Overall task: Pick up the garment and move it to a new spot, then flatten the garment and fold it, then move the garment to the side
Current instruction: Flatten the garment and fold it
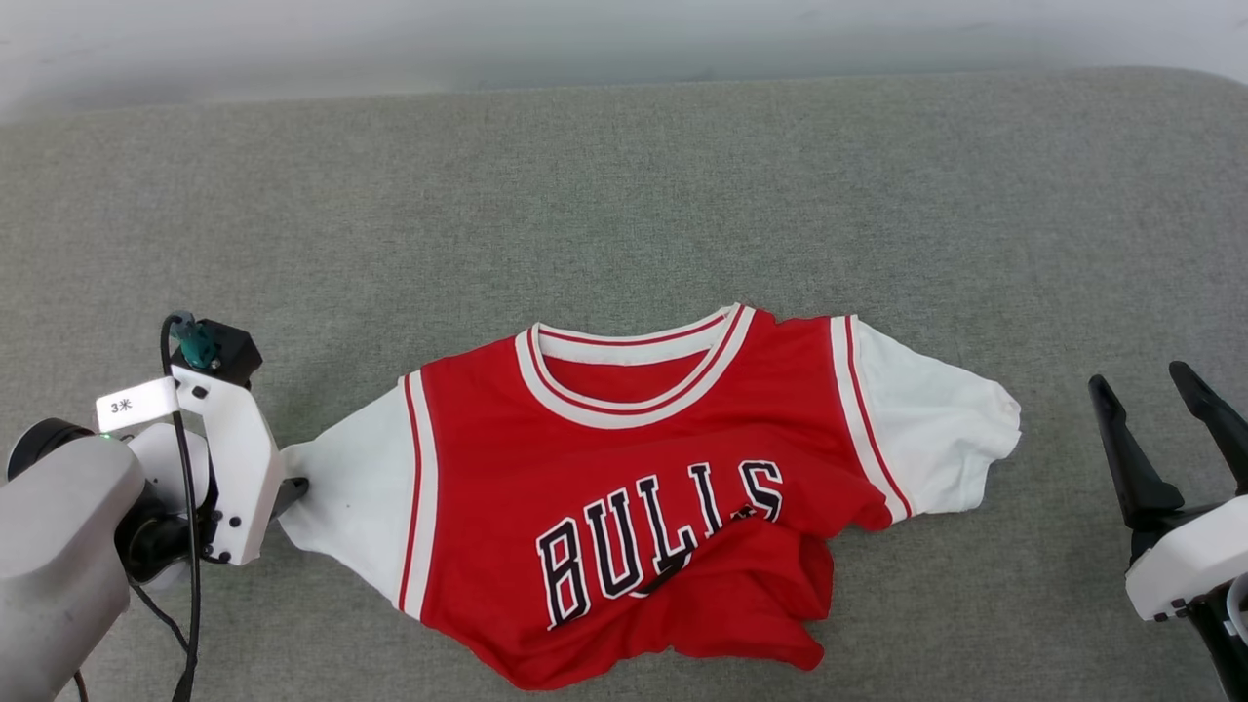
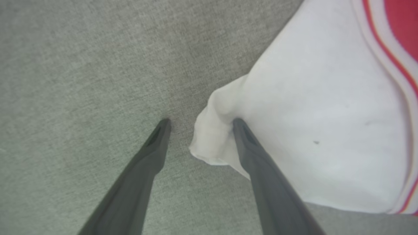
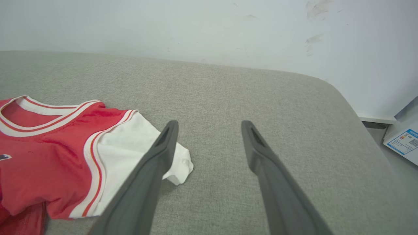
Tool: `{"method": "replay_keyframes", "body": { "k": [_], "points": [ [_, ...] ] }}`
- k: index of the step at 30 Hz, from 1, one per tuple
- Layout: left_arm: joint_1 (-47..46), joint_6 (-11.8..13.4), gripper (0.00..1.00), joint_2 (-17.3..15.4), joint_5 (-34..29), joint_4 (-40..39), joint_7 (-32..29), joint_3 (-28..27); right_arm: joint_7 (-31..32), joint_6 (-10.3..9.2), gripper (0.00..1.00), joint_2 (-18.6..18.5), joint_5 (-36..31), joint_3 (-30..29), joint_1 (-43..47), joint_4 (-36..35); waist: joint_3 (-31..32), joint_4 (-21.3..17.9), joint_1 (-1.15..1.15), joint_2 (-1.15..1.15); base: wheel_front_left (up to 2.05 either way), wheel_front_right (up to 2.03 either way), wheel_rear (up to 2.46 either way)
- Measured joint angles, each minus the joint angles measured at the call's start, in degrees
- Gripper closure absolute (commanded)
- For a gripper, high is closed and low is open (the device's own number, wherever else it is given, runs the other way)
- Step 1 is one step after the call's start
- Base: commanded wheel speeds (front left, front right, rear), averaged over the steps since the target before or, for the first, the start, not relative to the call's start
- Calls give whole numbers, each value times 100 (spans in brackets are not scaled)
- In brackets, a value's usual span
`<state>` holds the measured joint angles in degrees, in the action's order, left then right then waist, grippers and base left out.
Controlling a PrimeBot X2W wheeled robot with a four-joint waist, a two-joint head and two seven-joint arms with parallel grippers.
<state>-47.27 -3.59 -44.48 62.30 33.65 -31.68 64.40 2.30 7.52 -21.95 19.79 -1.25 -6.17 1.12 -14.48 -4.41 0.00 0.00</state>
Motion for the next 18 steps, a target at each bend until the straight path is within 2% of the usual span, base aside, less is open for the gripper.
{"method": "replay_keyframes", "body": {
  "k": [1, 2, 6, 10, 14, 18],
  "points": [
    [-1, -44, 75, 16, -10, 34, 12, 13, -1, 0, 0, -1, 0, -3, -1, 12, 4, -2, 0, 0, 0, 0, 0],
    [-1, -81, 100, 33, -11, 71, 56, 18, -2, 0, 0, -3, 1, -5, -1, 22, 11, -1, 0, 0, 0, 0, 0],
    [0, -149, 100, 179, -131, 225, 414, 45, 8, 0, 0, -31, 19, 0, -2, 65, 85, 34, 0, 0, 0, 0, 0],
    [2, -179, 100, 243, -220, 285, 902, -19, 119, 0, 0, -288, 24, 22, -65, 43, 214, 102, 0, 0, 0, 0, 0],
    [-88, -176, 100, 225, -352, 140, 1271, -88, 565, 0, 0, -765, 157, 231, -224, -77, 349, 181, 0, 0, 0, 0, 0],
    [-172, -87, 100, 167, -472, -187, 1561, -172, 1376, 1, 0, -1412, 563, 637, -463, -123, 441, 285, 0, 0, 0, 0, 0]
  ]
}}
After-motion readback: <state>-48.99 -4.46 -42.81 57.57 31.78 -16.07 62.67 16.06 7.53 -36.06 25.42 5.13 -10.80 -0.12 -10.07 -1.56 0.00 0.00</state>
